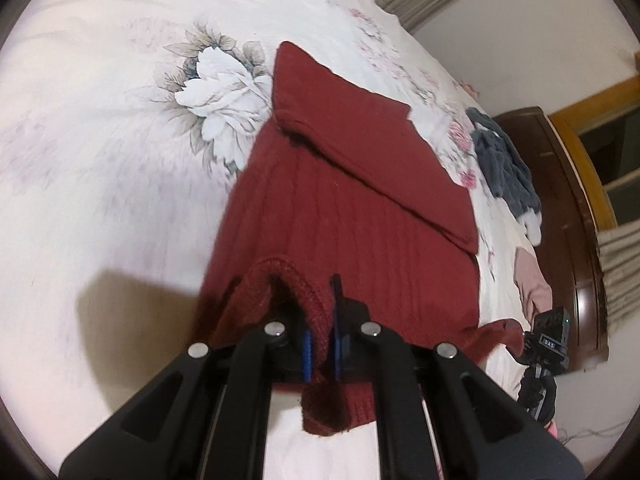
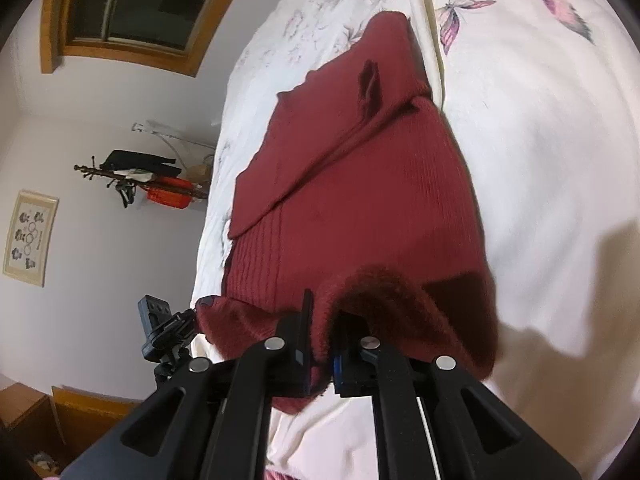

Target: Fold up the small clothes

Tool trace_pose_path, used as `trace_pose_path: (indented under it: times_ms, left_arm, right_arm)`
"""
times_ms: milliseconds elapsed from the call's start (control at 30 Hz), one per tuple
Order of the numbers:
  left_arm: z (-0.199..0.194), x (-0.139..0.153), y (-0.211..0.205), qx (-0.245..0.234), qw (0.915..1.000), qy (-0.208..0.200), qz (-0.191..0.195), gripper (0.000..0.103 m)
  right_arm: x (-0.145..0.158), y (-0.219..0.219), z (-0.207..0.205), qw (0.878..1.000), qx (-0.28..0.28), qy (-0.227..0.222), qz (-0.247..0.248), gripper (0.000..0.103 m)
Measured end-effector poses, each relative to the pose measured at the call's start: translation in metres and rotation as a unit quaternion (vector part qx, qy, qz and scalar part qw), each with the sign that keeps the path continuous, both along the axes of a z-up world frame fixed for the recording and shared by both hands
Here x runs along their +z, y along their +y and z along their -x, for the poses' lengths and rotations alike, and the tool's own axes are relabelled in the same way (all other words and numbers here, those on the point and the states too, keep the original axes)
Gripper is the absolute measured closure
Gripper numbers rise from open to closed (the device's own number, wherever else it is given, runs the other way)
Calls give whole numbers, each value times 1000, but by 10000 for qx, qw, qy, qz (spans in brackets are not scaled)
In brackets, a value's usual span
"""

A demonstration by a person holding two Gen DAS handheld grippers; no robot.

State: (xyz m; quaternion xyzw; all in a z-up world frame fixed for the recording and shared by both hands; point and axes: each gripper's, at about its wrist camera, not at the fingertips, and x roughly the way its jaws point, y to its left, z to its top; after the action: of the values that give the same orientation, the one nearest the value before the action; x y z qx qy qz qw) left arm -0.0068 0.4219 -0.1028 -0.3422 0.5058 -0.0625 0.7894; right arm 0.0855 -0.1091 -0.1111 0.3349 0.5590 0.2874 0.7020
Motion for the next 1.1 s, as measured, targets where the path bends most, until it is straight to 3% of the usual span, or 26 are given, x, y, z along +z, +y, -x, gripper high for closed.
trace_pose_path:
  times_ms: [433,667,733,767,800,867,1000,1100]
  left_arm:
    - [-48,-32,11,41,9990,319,322,94]
    - [-47,-24,16,-81,9983,359,462,91]
    - [-41,-18,19,-50,9986,281,449,81]
    - [-37,-13,22,-11,9989,225,416,77]
    - [-35,-10,25,21,9991,197,371,70]
    - [-29,-2,31,42,9996,140,259,69]
    - [-24,12,32,-39,9999,54,-101,67]
    - [-27,22,25,-235,9980,-67,-577,63]
  right_arm:
    - [-37,4,-57,9987,-154,483,43,94]
    - [-37,-2,-62,9981,-119,589,120,85]
    - [-33,-6,-61,9981,-116,553,258,76]
    - [-31,-9,-61,9980,-153,529,326,65]
    - [-26,-16,-59,9980,-221,464,356,63]
    - [-19,-24,-58,9975,-317,362,516,58]
    - [-6,-39,-51,9969,-375,199,667,57]
    - [0,-38,-46,9965,-266,68,784,56]
